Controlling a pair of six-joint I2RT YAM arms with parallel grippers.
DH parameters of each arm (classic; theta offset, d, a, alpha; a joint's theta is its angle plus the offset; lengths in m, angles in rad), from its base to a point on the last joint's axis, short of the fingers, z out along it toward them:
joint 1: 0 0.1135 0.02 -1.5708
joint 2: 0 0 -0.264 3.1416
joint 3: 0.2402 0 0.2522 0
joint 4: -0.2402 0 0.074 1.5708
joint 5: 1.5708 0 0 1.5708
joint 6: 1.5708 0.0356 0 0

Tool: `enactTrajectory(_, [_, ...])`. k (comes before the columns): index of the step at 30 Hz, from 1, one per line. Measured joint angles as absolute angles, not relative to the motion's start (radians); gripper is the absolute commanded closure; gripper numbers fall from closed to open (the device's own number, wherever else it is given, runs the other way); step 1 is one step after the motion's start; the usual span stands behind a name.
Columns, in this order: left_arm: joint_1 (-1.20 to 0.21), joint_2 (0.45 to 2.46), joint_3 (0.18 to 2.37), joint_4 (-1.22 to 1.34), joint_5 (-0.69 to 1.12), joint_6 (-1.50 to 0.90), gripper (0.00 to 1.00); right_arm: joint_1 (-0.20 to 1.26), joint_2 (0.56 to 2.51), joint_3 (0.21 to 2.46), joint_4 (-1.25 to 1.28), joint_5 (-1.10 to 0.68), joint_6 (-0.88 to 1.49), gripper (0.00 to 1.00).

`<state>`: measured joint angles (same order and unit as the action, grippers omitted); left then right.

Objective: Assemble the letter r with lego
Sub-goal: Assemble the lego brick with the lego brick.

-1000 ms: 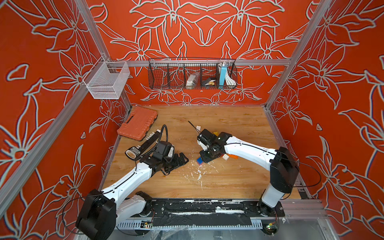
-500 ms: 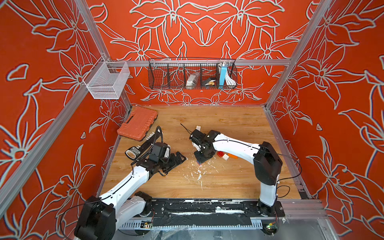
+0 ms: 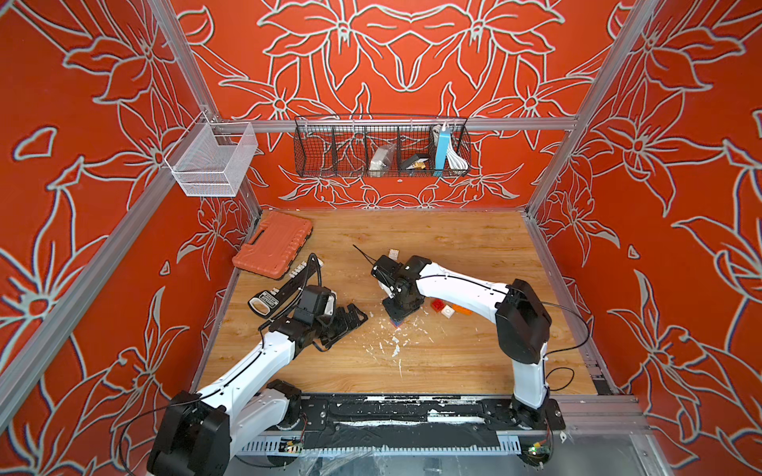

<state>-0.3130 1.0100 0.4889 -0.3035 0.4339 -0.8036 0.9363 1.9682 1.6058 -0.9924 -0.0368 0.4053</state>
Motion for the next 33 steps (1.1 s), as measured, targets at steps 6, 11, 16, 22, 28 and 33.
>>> enactTrajectory(6, [-0.313,1.010,0.489,-0.303,0.447,-0.800,0.01,0.936,1.988,1.611,-0.996,-0.034,0.398,1.00])
enactTrajectory(11, [-0.313,1.010,0.489,-0.302,0.455,-0.796,0.01,0.936,2.000,1.624,-0.996,-0.035,0.392,1.00])
enactTrajectory(16, [-0.313,1.010,0.489,-0.301,0.459,-0.789,0.01,0.936,2.010,1.630,-0.998,-0.035,0.384,1.00])
enactTrajectory(22, [-0.308,1.010,0.489,-0.301,0.463,-0.785,0.01,0.936,2.017,1.641,-1.007,-0.035,0.379,1.00])
enactTrajectory(28, [-0.307,1.010,0.489,-0.302,0.465,-0.784,0.01,0.943,2.021,1.643,-1.010,-0.027,0.380,1.00])
enactTrajectory(33, [-0.307,1.010,0.489,-0.302,0.465,-0.784,0.01,0.958,2.029,1.649,-1.017,-0.009,0.391,1.00])
